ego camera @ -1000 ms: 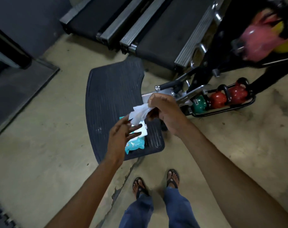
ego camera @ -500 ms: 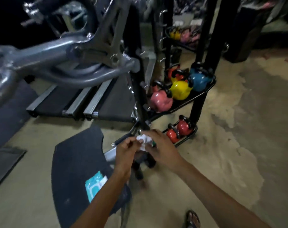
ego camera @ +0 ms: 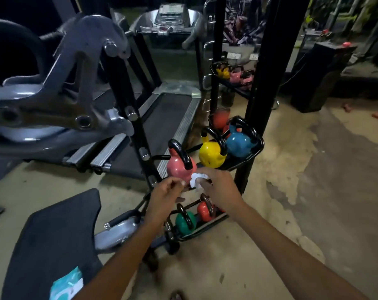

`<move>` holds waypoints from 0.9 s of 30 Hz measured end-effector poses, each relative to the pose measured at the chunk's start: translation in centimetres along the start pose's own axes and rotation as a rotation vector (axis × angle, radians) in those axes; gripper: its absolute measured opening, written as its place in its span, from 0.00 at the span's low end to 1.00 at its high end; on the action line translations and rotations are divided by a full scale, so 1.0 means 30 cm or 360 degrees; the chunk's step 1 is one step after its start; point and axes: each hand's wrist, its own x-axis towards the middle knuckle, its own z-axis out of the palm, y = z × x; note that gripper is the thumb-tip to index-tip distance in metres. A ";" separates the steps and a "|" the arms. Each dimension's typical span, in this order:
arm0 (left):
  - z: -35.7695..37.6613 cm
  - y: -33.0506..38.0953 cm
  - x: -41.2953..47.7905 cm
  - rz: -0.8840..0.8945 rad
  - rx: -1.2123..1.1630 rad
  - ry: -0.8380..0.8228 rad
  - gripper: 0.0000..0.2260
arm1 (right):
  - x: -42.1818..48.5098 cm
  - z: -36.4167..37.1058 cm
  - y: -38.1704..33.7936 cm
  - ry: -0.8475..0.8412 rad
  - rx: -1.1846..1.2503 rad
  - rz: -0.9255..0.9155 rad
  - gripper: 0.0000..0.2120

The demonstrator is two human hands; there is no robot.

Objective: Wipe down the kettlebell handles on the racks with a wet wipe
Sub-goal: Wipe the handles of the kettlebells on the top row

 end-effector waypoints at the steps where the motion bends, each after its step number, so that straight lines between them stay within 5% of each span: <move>1: -0.003 -0.007 0.051 0.0073 0.0135 0.0016 0.04 | 0.048 -0.007 0.020 0.0026 0.0013 0.0021 0.09; 4: -0.010 -0.020 0.211 0.0242 0.0540 0.0043 0.07 | 0.208 -0.012 0.083 0.0041 -0.0037 0.0071 0.09; 7: -0.021 -0.058 0.388 0.0377 0.0946 0.0110 0.20 | 0.361 0.007 0.147 -0.0084 -0.0060 0.0112 0.09; 13: 0.008 -0.084 0.579 0.0283 0.1412 0.0020 0.37 | 0.636 0.055 0.236 -0.0232 -0.0114 0.0155 0.12; 20: 0.074 -0.099 0.609 0.0222 0.1494 0.0141 0.41 | 0.909 0.201 0.312 -0.0480 -0.0101 0.0114 0.07; 27: 0.127 -0.069 0.648 -0.0095 0.1514 0.0332 0.42 | 1.079 0.342 0.371 -0.1031 -0.0217 0.0065 0.09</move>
